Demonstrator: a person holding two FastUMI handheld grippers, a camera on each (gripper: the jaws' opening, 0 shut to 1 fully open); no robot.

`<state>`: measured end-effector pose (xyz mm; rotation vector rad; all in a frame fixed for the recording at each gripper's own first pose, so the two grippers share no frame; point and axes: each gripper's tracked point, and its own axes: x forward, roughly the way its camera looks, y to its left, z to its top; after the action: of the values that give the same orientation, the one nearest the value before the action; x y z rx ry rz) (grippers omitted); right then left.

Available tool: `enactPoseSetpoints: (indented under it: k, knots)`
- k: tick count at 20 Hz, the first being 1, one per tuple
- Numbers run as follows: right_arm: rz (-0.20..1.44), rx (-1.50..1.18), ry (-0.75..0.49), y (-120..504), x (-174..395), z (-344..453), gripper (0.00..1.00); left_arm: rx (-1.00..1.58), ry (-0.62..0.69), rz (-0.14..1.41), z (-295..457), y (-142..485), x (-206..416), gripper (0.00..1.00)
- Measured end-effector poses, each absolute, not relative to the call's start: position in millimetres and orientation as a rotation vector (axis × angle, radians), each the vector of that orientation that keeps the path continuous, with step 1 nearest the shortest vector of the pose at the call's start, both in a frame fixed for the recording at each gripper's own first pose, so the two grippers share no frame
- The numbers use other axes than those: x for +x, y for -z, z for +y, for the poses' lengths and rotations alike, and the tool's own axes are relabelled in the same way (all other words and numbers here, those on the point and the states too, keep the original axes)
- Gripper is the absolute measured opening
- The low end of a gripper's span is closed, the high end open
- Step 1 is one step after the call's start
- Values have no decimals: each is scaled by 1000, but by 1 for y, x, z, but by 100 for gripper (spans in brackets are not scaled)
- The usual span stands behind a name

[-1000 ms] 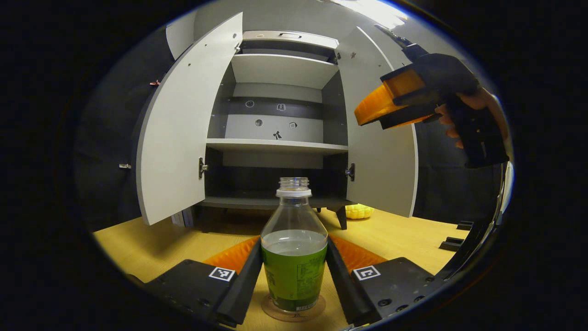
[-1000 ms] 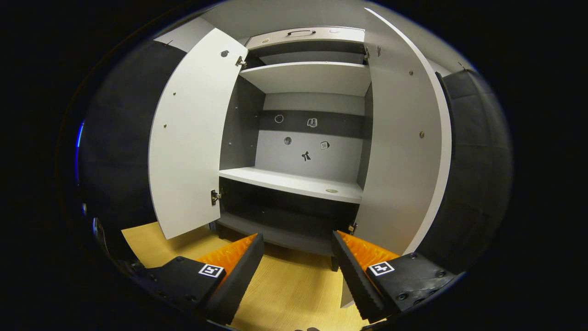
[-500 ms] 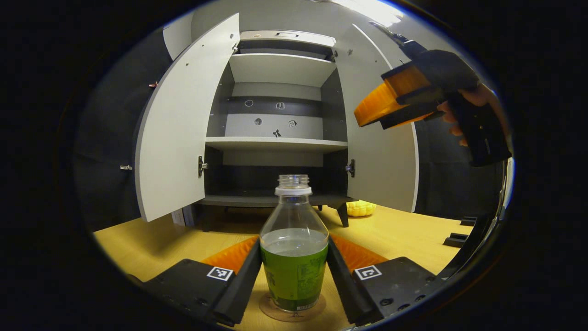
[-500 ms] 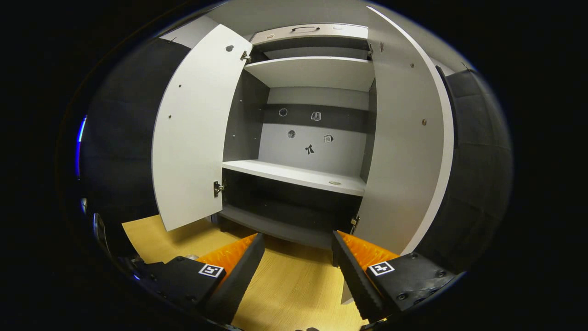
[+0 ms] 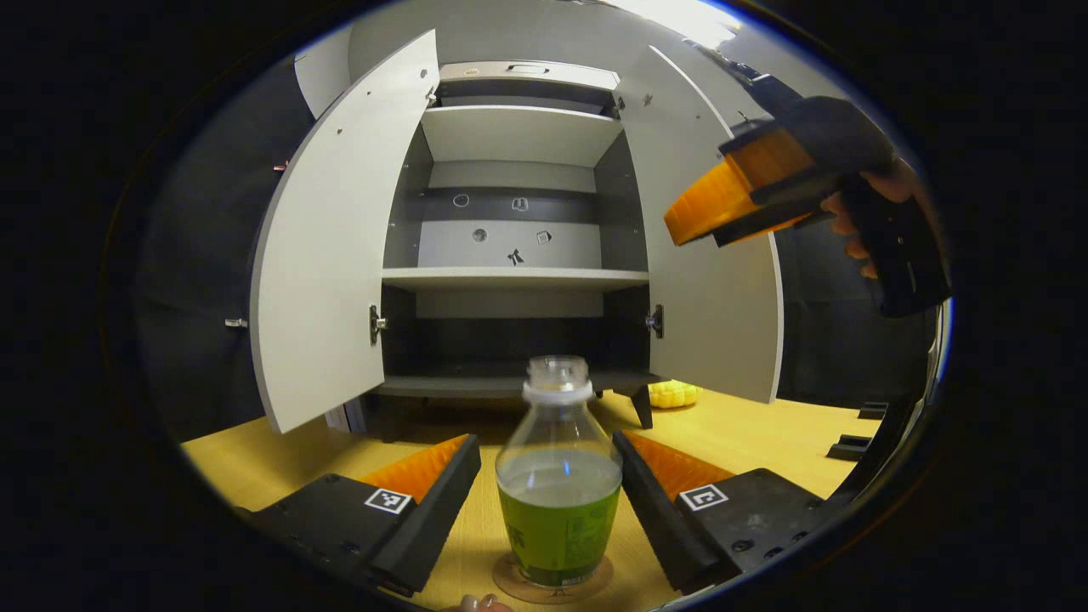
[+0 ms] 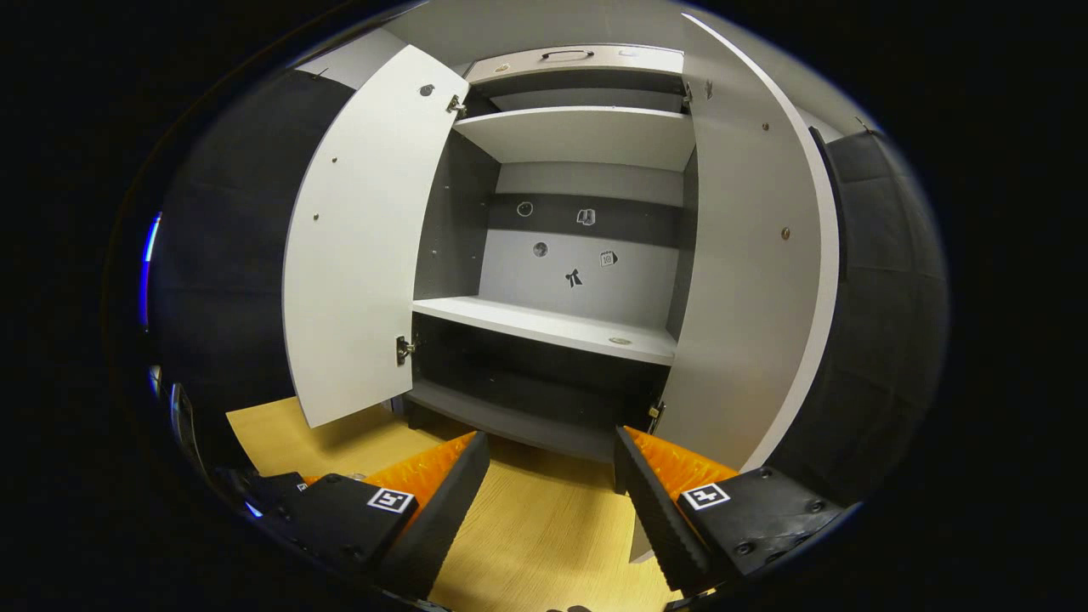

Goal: Grasp the bottle in the cabinet with the left hand and place it on the coaster, then close the right door with the right hand and the left door with the left hand.

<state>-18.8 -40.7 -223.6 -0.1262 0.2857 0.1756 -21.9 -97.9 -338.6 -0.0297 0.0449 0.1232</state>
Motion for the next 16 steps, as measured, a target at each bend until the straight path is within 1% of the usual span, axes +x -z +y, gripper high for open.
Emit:
enactPoseSetpoints:
  k: [3,7,10,12,15,16]
  knots:
    - [262,-113,-153,208,-15,-47,98,-49,-97,-4,-100,301,-11,98]
    - [245,-115,-115,185,-11,-60,98,20,-50,-55,-110,240,1,98]
    - [197,-90,-94,148,-9,-70,98,18,10,-80,-116,183,11,98]
    - [171,-73,-57,122,-10,-81,98,-13,49,-68,-116,149,19,96]
    - [125,-63,7,83,-19,-99,98,-61,76,-70,-99,97,23,96]
    - [107,-60,30,70,-24,-107,94,-65,71,-70,-91,84,22,96]
